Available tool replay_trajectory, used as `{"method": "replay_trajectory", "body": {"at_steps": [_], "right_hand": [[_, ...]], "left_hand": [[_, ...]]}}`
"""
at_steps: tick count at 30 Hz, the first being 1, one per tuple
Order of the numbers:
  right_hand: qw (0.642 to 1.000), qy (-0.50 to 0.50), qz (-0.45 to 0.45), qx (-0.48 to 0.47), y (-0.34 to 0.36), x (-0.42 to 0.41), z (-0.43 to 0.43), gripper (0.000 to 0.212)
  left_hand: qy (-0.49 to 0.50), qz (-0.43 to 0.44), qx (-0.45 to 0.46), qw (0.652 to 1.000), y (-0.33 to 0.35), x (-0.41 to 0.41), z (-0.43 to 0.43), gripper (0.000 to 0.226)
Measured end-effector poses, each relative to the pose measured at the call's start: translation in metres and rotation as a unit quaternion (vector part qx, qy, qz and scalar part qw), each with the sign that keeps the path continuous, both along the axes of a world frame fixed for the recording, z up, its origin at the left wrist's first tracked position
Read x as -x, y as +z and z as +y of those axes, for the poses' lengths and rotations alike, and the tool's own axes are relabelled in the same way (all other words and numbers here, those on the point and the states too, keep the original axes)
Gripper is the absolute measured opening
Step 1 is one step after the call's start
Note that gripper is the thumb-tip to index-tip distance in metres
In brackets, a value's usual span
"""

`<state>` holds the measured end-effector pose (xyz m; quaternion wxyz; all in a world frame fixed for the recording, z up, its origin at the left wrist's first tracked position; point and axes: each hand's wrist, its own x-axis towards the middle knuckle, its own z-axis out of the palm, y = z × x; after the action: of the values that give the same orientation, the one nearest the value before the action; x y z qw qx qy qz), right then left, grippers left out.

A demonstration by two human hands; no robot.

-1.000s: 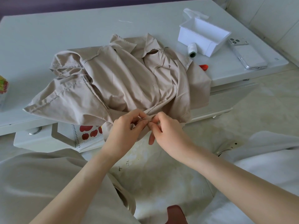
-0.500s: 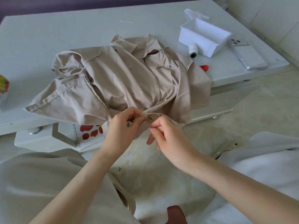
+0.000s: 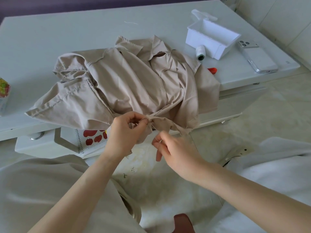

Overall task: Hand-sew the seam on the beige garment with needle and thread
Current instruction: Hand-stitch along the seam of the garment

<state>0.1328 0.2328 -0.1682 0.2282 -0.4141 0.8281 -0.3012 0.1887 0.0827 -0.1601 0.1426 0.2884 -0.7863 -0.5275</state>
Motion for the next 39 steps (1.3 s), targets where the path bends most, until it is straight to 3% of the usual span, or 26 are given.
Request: {"method": "replay_trajectory", "body": {"at_steps": [10, 13, 15, 19, 22, 26, 28, 34, 39], "right_hand": [[0.986, 0.115, 0.115, -0.033, -0.028, -0.005, 0.039, 0.026], [0.941, 0.198, 0.269, -0.05, -0.04, -0.008, 0.044, 0.056], [0.908, 0.224, 0.346, -0.07, -0.048, -0.008, 0.048, 0.06], [0.897, 0.241, 0.363, -0.071, -0.043, -0.005, 0.052, 0.064], [0.925, 0.191, 0.327, -0.024, -0.025, 0.002, 0.047, 0.069], [0.957, 0.059, 0.267, 0.096, 0.002, 0.017, 0.027, 0.033], [0.965, -0.009, 0.233, 0.119, 0.012, 0.026, 0.013, 0.027], [0.996, -0.085, 0.008, -0.012, 0.028, 0.04, -0.022, 0.04], [0.968, -0.119, -0.219, 0.007, 0.038, 0.043, -0.03, 0.016]], "left_hand": [[0.007, -0.006, 0.059, 0.998, -0.01, 0.003, -0.005, 0.013], [-0.006, -0.006, 0.074, 0.997, -0.012, 0.002, -0.005, 0.012], [-0.01, -0.002, 0.077, 0.997, -0.012, 0.001, -0.004, 0.012], [-0.025, 0.006, 0.074, 0.997, -0.009, 0.0, -0.004, 0.012], [-0.048, 0.016, 0.054, 0.997, -0.005, -0.002, -0.001, 0.011], [-0.073, 0.021, 0.05, 0.996, -0.001, -0.003, 0.003, 0.009], [-0.095, 0.017, 0.052, 0.994, 0.0, -0.004, 0.004, 0.008], [-0.148, 0.007, 0.038, 0.988, 0.002, -0.008, 0.007, 0.01], [-0.173, 0.011, 0.067, 0.983, -0.001, -0.009, 0.005, 0.016]]}}
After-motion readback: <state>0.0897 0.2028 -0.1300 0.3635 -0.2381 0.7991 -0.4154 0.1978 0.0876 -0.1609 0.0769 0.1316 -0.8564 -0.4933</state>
